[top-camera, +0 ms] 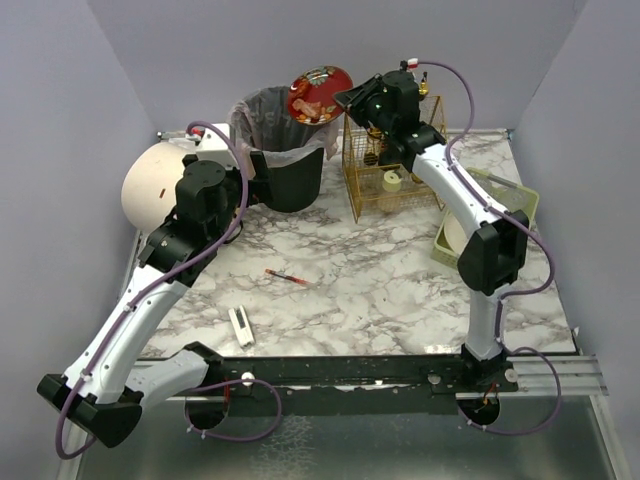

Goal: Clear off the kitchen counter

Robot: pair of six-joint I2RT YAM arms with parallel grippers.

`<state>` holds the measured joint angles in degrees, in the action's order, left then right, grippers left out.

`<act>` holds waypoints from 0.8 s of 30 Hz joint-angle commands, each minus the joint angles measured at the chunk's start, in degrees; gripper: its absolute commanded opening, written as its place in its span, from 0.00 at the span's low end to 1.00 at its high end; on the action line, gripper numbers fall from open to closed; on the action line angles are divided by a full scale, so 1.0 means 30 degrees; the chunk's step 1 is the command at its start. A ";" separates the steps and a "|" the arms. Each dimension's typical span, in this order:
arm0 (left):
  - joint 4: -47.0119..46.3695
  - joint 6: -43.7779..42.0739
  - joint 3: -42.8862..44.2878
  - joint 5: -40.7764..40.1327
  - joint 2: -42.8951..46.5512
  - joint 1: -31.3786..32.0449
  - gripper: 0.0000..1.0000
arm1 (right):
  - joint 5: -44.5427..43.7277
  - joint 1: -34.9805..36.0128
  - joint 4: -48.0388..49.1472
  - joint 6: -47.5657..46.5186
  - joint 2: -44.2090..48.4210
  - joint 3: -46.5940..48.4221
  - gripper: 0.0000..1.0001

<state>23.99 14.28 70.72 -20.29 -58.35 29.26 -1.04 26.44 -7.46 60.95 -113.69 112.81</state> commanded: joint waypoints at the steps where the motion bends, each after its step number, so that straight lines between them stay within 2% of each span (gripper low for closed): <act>1: 0.0527 -0.0189 -0.0390 -0.0701 0.0413 -0.0112 0.99 | -0.1064 0.0632 0.1395 -0.3322 -0.0867 0.2341 0.00; 6: 0.0639 -0.0140 -0.0442 -0.0552 0.0352 -0.0112 0.99 | -0.0413 0.1099 0.4052 -0.8121 -0.1761 0.2975 0.00; 10: 0.0741 -0.0053 -0.0515 -0.0508 0.0345 -0.0107 0.99 | 0.1940 0.1370 0.6966 -1.2265 -0.1986 0.2537 0.00; 16: 0.0881 0.0295 -0.0542 -0.0162 0.0307 -0.0113 0.99 | 0.3334 0.1997 0.8021 -1.8916 -0.2603 0.3292 0.00; 20: 0.0936 0.0336 -0.0578 -0.0062 0.0317 -0.0112 0.99 | 0.3694 0.2105 0.7616 -2.1704 -0.3232 0.4370 0.00; 24: 0.1034 0.0278 -0.0602 -0.0139 0.0342 -0.0111 0.99 | 0.3868 0.2116 0.7762 -2.1888 -0.3013 0.4446 0.00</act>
<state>26.26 14.79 69.47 -20.64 -58.00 29.23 8.38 32.60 9.80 1.48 -123.22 123.59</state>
